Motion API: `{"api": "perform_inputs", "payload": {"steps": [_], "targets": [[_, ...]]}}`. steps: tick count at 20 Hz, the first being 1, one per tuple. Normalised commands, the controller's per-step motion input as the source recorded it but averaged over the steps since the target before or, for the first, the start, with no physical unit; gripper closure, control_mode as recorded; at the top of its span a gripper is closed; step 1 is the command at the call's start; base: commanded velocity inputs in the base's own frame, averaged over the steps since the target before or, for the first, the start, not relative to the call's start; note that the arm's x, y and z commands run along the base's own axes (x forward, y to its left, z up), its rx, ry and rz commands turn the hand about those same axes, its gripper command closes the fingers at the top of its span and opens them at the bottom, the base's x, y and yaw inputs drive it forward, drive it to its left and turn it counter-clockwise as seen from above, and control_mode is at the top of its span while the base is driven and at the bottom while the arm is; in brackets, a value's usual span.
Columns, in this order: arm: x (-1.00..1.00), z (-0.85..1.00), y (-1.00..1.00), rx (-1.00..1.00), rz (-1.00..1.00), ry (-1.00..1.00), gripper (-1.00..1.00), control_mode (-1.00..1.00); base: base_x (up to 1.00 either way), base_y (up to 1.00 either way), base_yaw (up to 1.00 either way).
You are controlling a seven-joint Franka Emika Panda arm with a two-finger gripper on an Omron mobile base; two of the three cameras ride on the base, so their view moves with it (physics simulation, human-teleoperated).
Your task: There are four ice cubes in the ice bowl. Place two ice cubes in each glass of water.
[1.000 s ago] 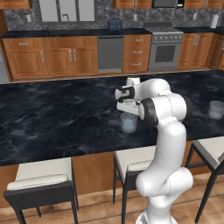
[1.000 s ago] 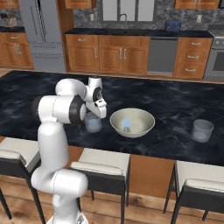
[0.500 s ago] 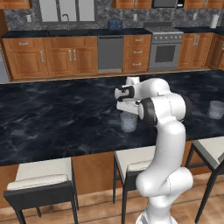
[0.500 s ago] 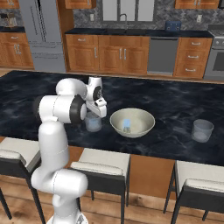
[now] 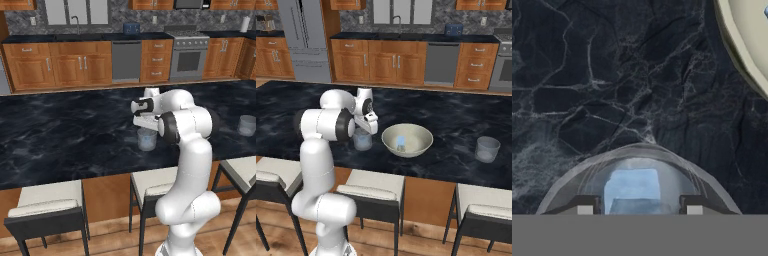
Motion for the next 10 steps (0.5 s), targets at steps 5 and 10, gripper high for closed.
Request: {"api": "perform_inputs", "payload": {"steps": [5,10], "targets": [[0.00,0.00,0.00,0.00,0.00,0.00,1.00,-1.00,0.00,0.00,0.00],[0.00,0.00,0.00,0.00,0.00,0.00,1.00,-1.00,0.00,0.00,0.00]]}}
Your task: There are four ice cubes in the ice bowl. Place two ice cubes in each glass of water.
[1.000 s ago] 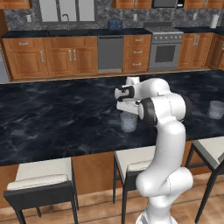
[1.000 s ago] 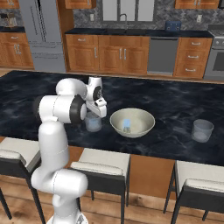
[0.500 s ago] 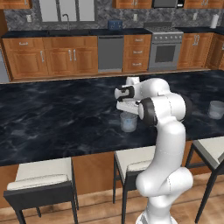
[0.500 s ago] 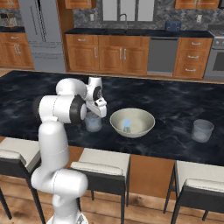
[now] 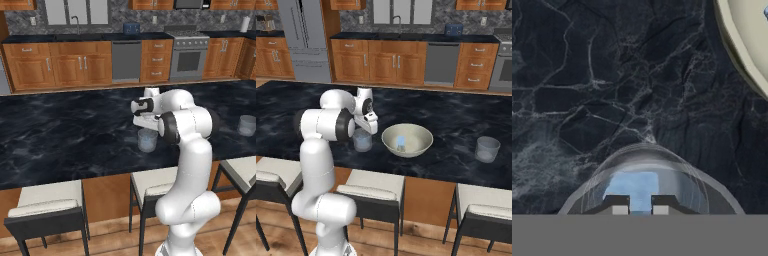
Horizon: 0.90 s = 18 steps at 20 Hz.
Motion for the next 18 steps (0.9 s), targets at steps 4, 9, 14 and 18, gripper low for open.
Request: {"api": "perform_inputs", "payload": {"steps": [4,9,14,18], "targets": [[0.00,0.01,0.00,0.00,0.00,0.00,1.00,-1.00,0.00,0.00,0.00],[0.00,0.03,0.00,0.00,0.00,0.00,1.00,-1.00,0.00,0.00,0.00],[-0.01,0.41,-0.08,0.00,0.00,-0.01,1.00,-1.00,0.00,0.00,0.00],[-0.10,0.59,-0.12,0.00,0.00,-0.08,1.00,-1.00,0.00,0.00,0.00]]}}
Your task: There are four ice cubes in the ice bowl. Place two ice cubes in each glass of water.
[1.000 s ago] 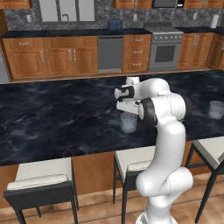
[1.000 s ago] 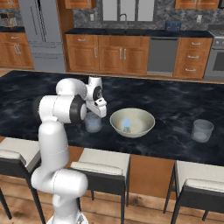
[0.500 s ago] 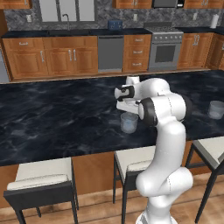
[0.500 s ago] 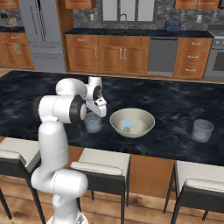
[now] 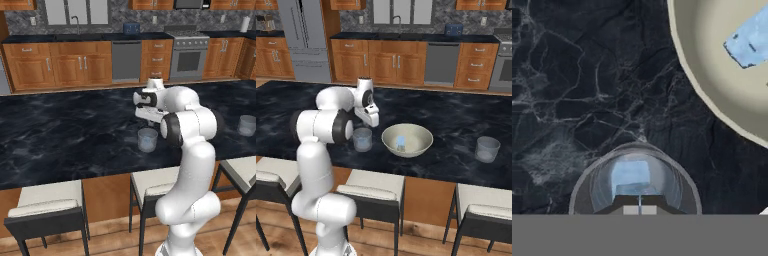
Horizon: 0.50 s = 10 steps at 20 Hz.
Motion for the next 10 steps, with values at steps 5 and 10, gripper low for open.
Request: {"api": "perform_inputs", "payload": {"steps": [5,10], "targets": [[-0.37,0.44,-0.13,0.00,0.00,-0.13,1.00,-1.00,0.00,0.00,0.00],[-0.53,0.35,-0.10,0.00,0.00,-0.13,-1.00,-1.00,0.00,0.00,0.00]]}}
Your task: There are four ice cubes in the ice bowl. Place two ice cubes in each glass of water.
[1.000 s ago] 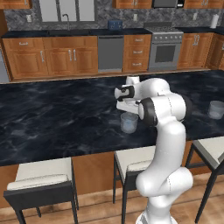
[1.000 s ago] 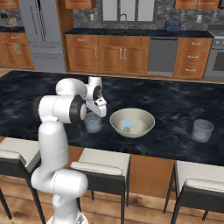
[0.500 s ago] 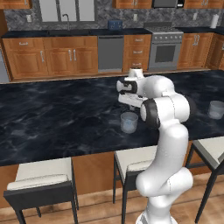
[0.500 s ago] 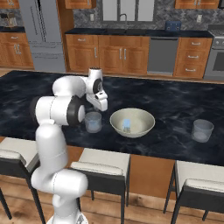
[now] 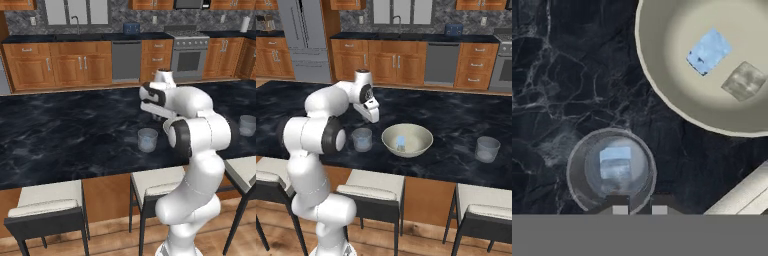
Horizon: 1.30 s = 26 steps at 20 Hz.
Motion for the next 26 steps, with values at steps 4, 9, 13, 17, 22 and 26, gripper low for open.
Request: {"api": "perform_inputs", "payload": {"steps": [4,9,13,17,22,26], "targets": [[-0.54,0.35,-0.19,0.00,0.00,-0.13,-1.00,-1.00,0.00,0.00,0.00],[-0.51,0.21,-0.23,0.00,0.00,-0.11,-1.00,-1.00,0.00,0.00,0.00],[-0.39,0.03,-0.23,0.00,0.00,-0.06,-1.00,-1.00,0.00,0.00,0.00],[-0.39,0.00,-0.10,0.00,0.00,0.00,-1.00,-1.00,0.00,0.00,0.00],[-0.53,0.00,0.00,0.00,0.11,0.00,-1.00,-1.00,0.00,0.00,0.00],[-0.66,0.00,0.00,0.00,0.15,0.00,-1.00,-1.00,0.00,0.00,0.00]]}}
